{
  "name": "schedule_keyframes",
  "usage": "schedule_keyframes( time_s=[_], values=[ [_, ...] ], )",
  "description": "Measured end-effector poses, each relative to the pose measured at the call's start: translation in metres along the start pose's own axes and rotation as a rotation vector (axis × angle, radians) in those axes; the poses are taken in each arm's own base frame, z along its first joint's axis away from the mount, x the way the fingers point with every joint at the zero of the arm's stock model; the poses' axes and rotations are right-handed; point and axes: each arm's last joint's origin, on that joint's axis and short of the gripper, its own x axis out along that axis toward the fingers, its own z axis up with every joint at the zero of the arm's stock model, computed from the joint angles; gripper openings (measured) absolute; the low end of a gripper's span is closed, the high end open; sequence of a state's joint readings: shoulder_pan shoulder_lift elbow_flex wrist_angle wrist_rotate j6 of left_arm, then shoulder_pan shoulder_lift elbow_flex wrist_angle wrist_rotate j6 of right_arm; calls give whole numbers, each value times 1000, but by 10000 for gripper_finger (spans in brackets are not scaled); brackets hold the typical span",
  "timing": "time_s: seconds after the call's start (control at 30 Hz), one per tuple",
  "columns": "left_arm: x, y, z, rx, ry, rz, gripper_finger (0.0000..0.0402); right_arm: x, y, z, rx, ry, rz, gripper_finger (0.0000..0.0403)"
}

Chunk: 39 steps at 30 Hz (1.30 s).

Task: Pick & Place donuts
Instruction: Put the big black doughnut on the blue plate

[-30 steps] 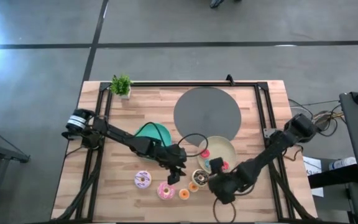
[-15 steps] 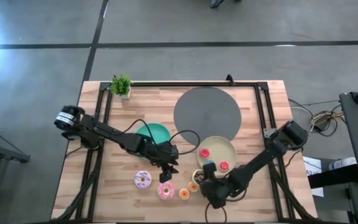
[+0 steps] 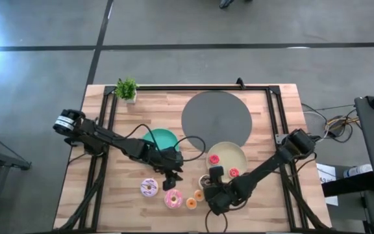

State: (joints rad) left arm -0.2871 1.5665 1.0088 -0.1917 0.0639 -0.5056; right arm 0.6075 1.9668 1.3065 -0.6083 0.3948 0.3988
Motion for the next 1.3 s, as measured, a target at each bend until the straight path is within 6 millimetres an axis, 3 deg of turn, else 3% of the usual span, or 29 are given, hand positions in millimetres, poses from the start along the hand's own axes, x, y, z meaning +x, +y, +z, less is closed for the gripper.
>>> schedule_keyframes(
  time_s=[0.13,0.33,0.47,0.6,0.73,0.87,0.93,1.07,1.3],
  values=[
    [0,0,-1,0,6,5,161,2,-3,1,2,5,1,158],
    [-1,-1,-1,2,9,3,161,7,-15,4,-24,19,-12,67],
    [-14,-5,3,-35,-30,-13,161,-3,-20,13,-81,-27,-25,20],
    [-38,-1,7,-101,-159,12,161,-22,-26,24,-184,-104,-85,16],
    [-56,21,0,-365,-268,-34,161,-35,-33,34,-357,-126,-201,15],
    [-65,42,-5,-606,-359,-368,161,-42,-38,42,-564,-117,-312,14],
    [-65,51,-10,-693,-393,-459,161,-43,-41,46,-622,-113,-323,14],
    [-54,70,-24,-821,-353,-419,161,-46,-50,55,-694,-106,-378,14],
    [-49,93,-27,-874,-341,-384,161,-40,-73,72,-731,-161,-399,13]
  ],
)
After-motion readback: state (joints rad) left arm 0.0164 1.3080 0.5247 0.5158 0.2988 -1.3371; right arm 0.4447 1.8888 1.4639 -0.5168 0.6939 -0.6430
